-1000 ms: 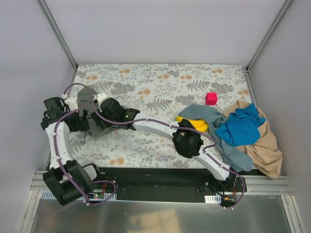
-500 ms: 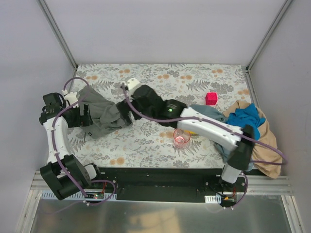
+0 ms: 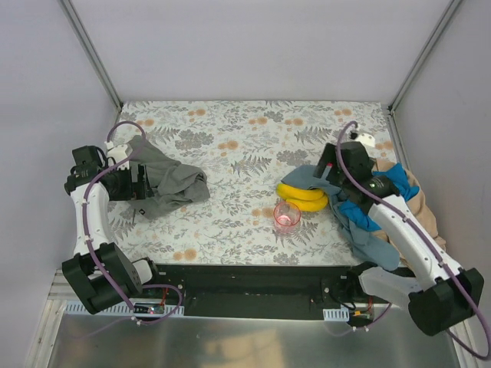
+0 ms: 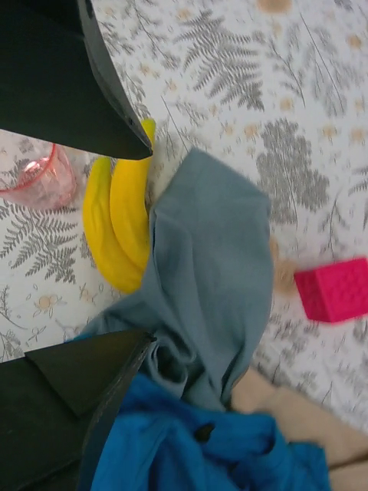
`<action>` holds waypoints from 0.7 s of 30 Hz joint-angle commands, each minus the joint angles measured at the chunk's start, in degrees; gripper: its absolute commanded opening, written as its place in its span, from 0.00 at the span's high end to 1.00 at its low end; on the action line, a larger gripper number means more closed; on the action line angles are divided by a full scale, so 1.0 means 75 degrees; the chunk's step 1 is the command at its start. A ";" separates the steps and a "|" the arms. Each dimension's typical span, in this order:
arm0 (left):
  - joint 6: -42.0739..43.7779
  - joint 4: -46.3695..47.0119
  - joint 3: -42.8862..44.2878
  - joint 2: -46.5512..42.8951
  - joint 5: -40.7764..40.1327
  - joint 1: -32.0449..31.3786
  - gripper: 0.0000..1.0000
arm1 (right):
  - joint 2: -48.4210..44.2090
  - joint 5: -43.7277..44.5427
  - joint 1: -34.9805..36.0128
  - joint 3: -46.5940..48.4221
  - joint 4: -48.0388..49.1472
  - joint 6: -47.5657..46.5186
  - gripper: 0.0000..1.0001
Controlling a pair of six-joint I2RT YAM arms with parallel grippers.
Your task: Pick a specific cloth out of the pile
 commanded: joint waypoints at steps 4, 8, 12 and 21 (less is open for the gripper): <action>-0.0038 -0.0078 -0.0096 0.0055 0.0752 -0.0045 0.01 | -0.1110 0.0734 -0.1665 -0.1260 0.0324 0.0849 0.01; -0.0178 0.0342 -0.0330 0.0160 0.0929 -0.0045 0.01 | -0.1380 0.0946 -0.1983 -0.1998 0.0734 0.0897 0.01; -0.0413 0.0975 -0.0694 0.0172 0.0976 -0.0045 0.01 | -0.1451 0.1157 -0.2042 -0.2362 0.0922 0.0756 0.01; -0.0636 0.1445 -0.1011 0.0195 0.0659 -0.0045 0.01 | -0.1533 0.1449 -0.2054 -0.2632 0.1227 0.0580 0.01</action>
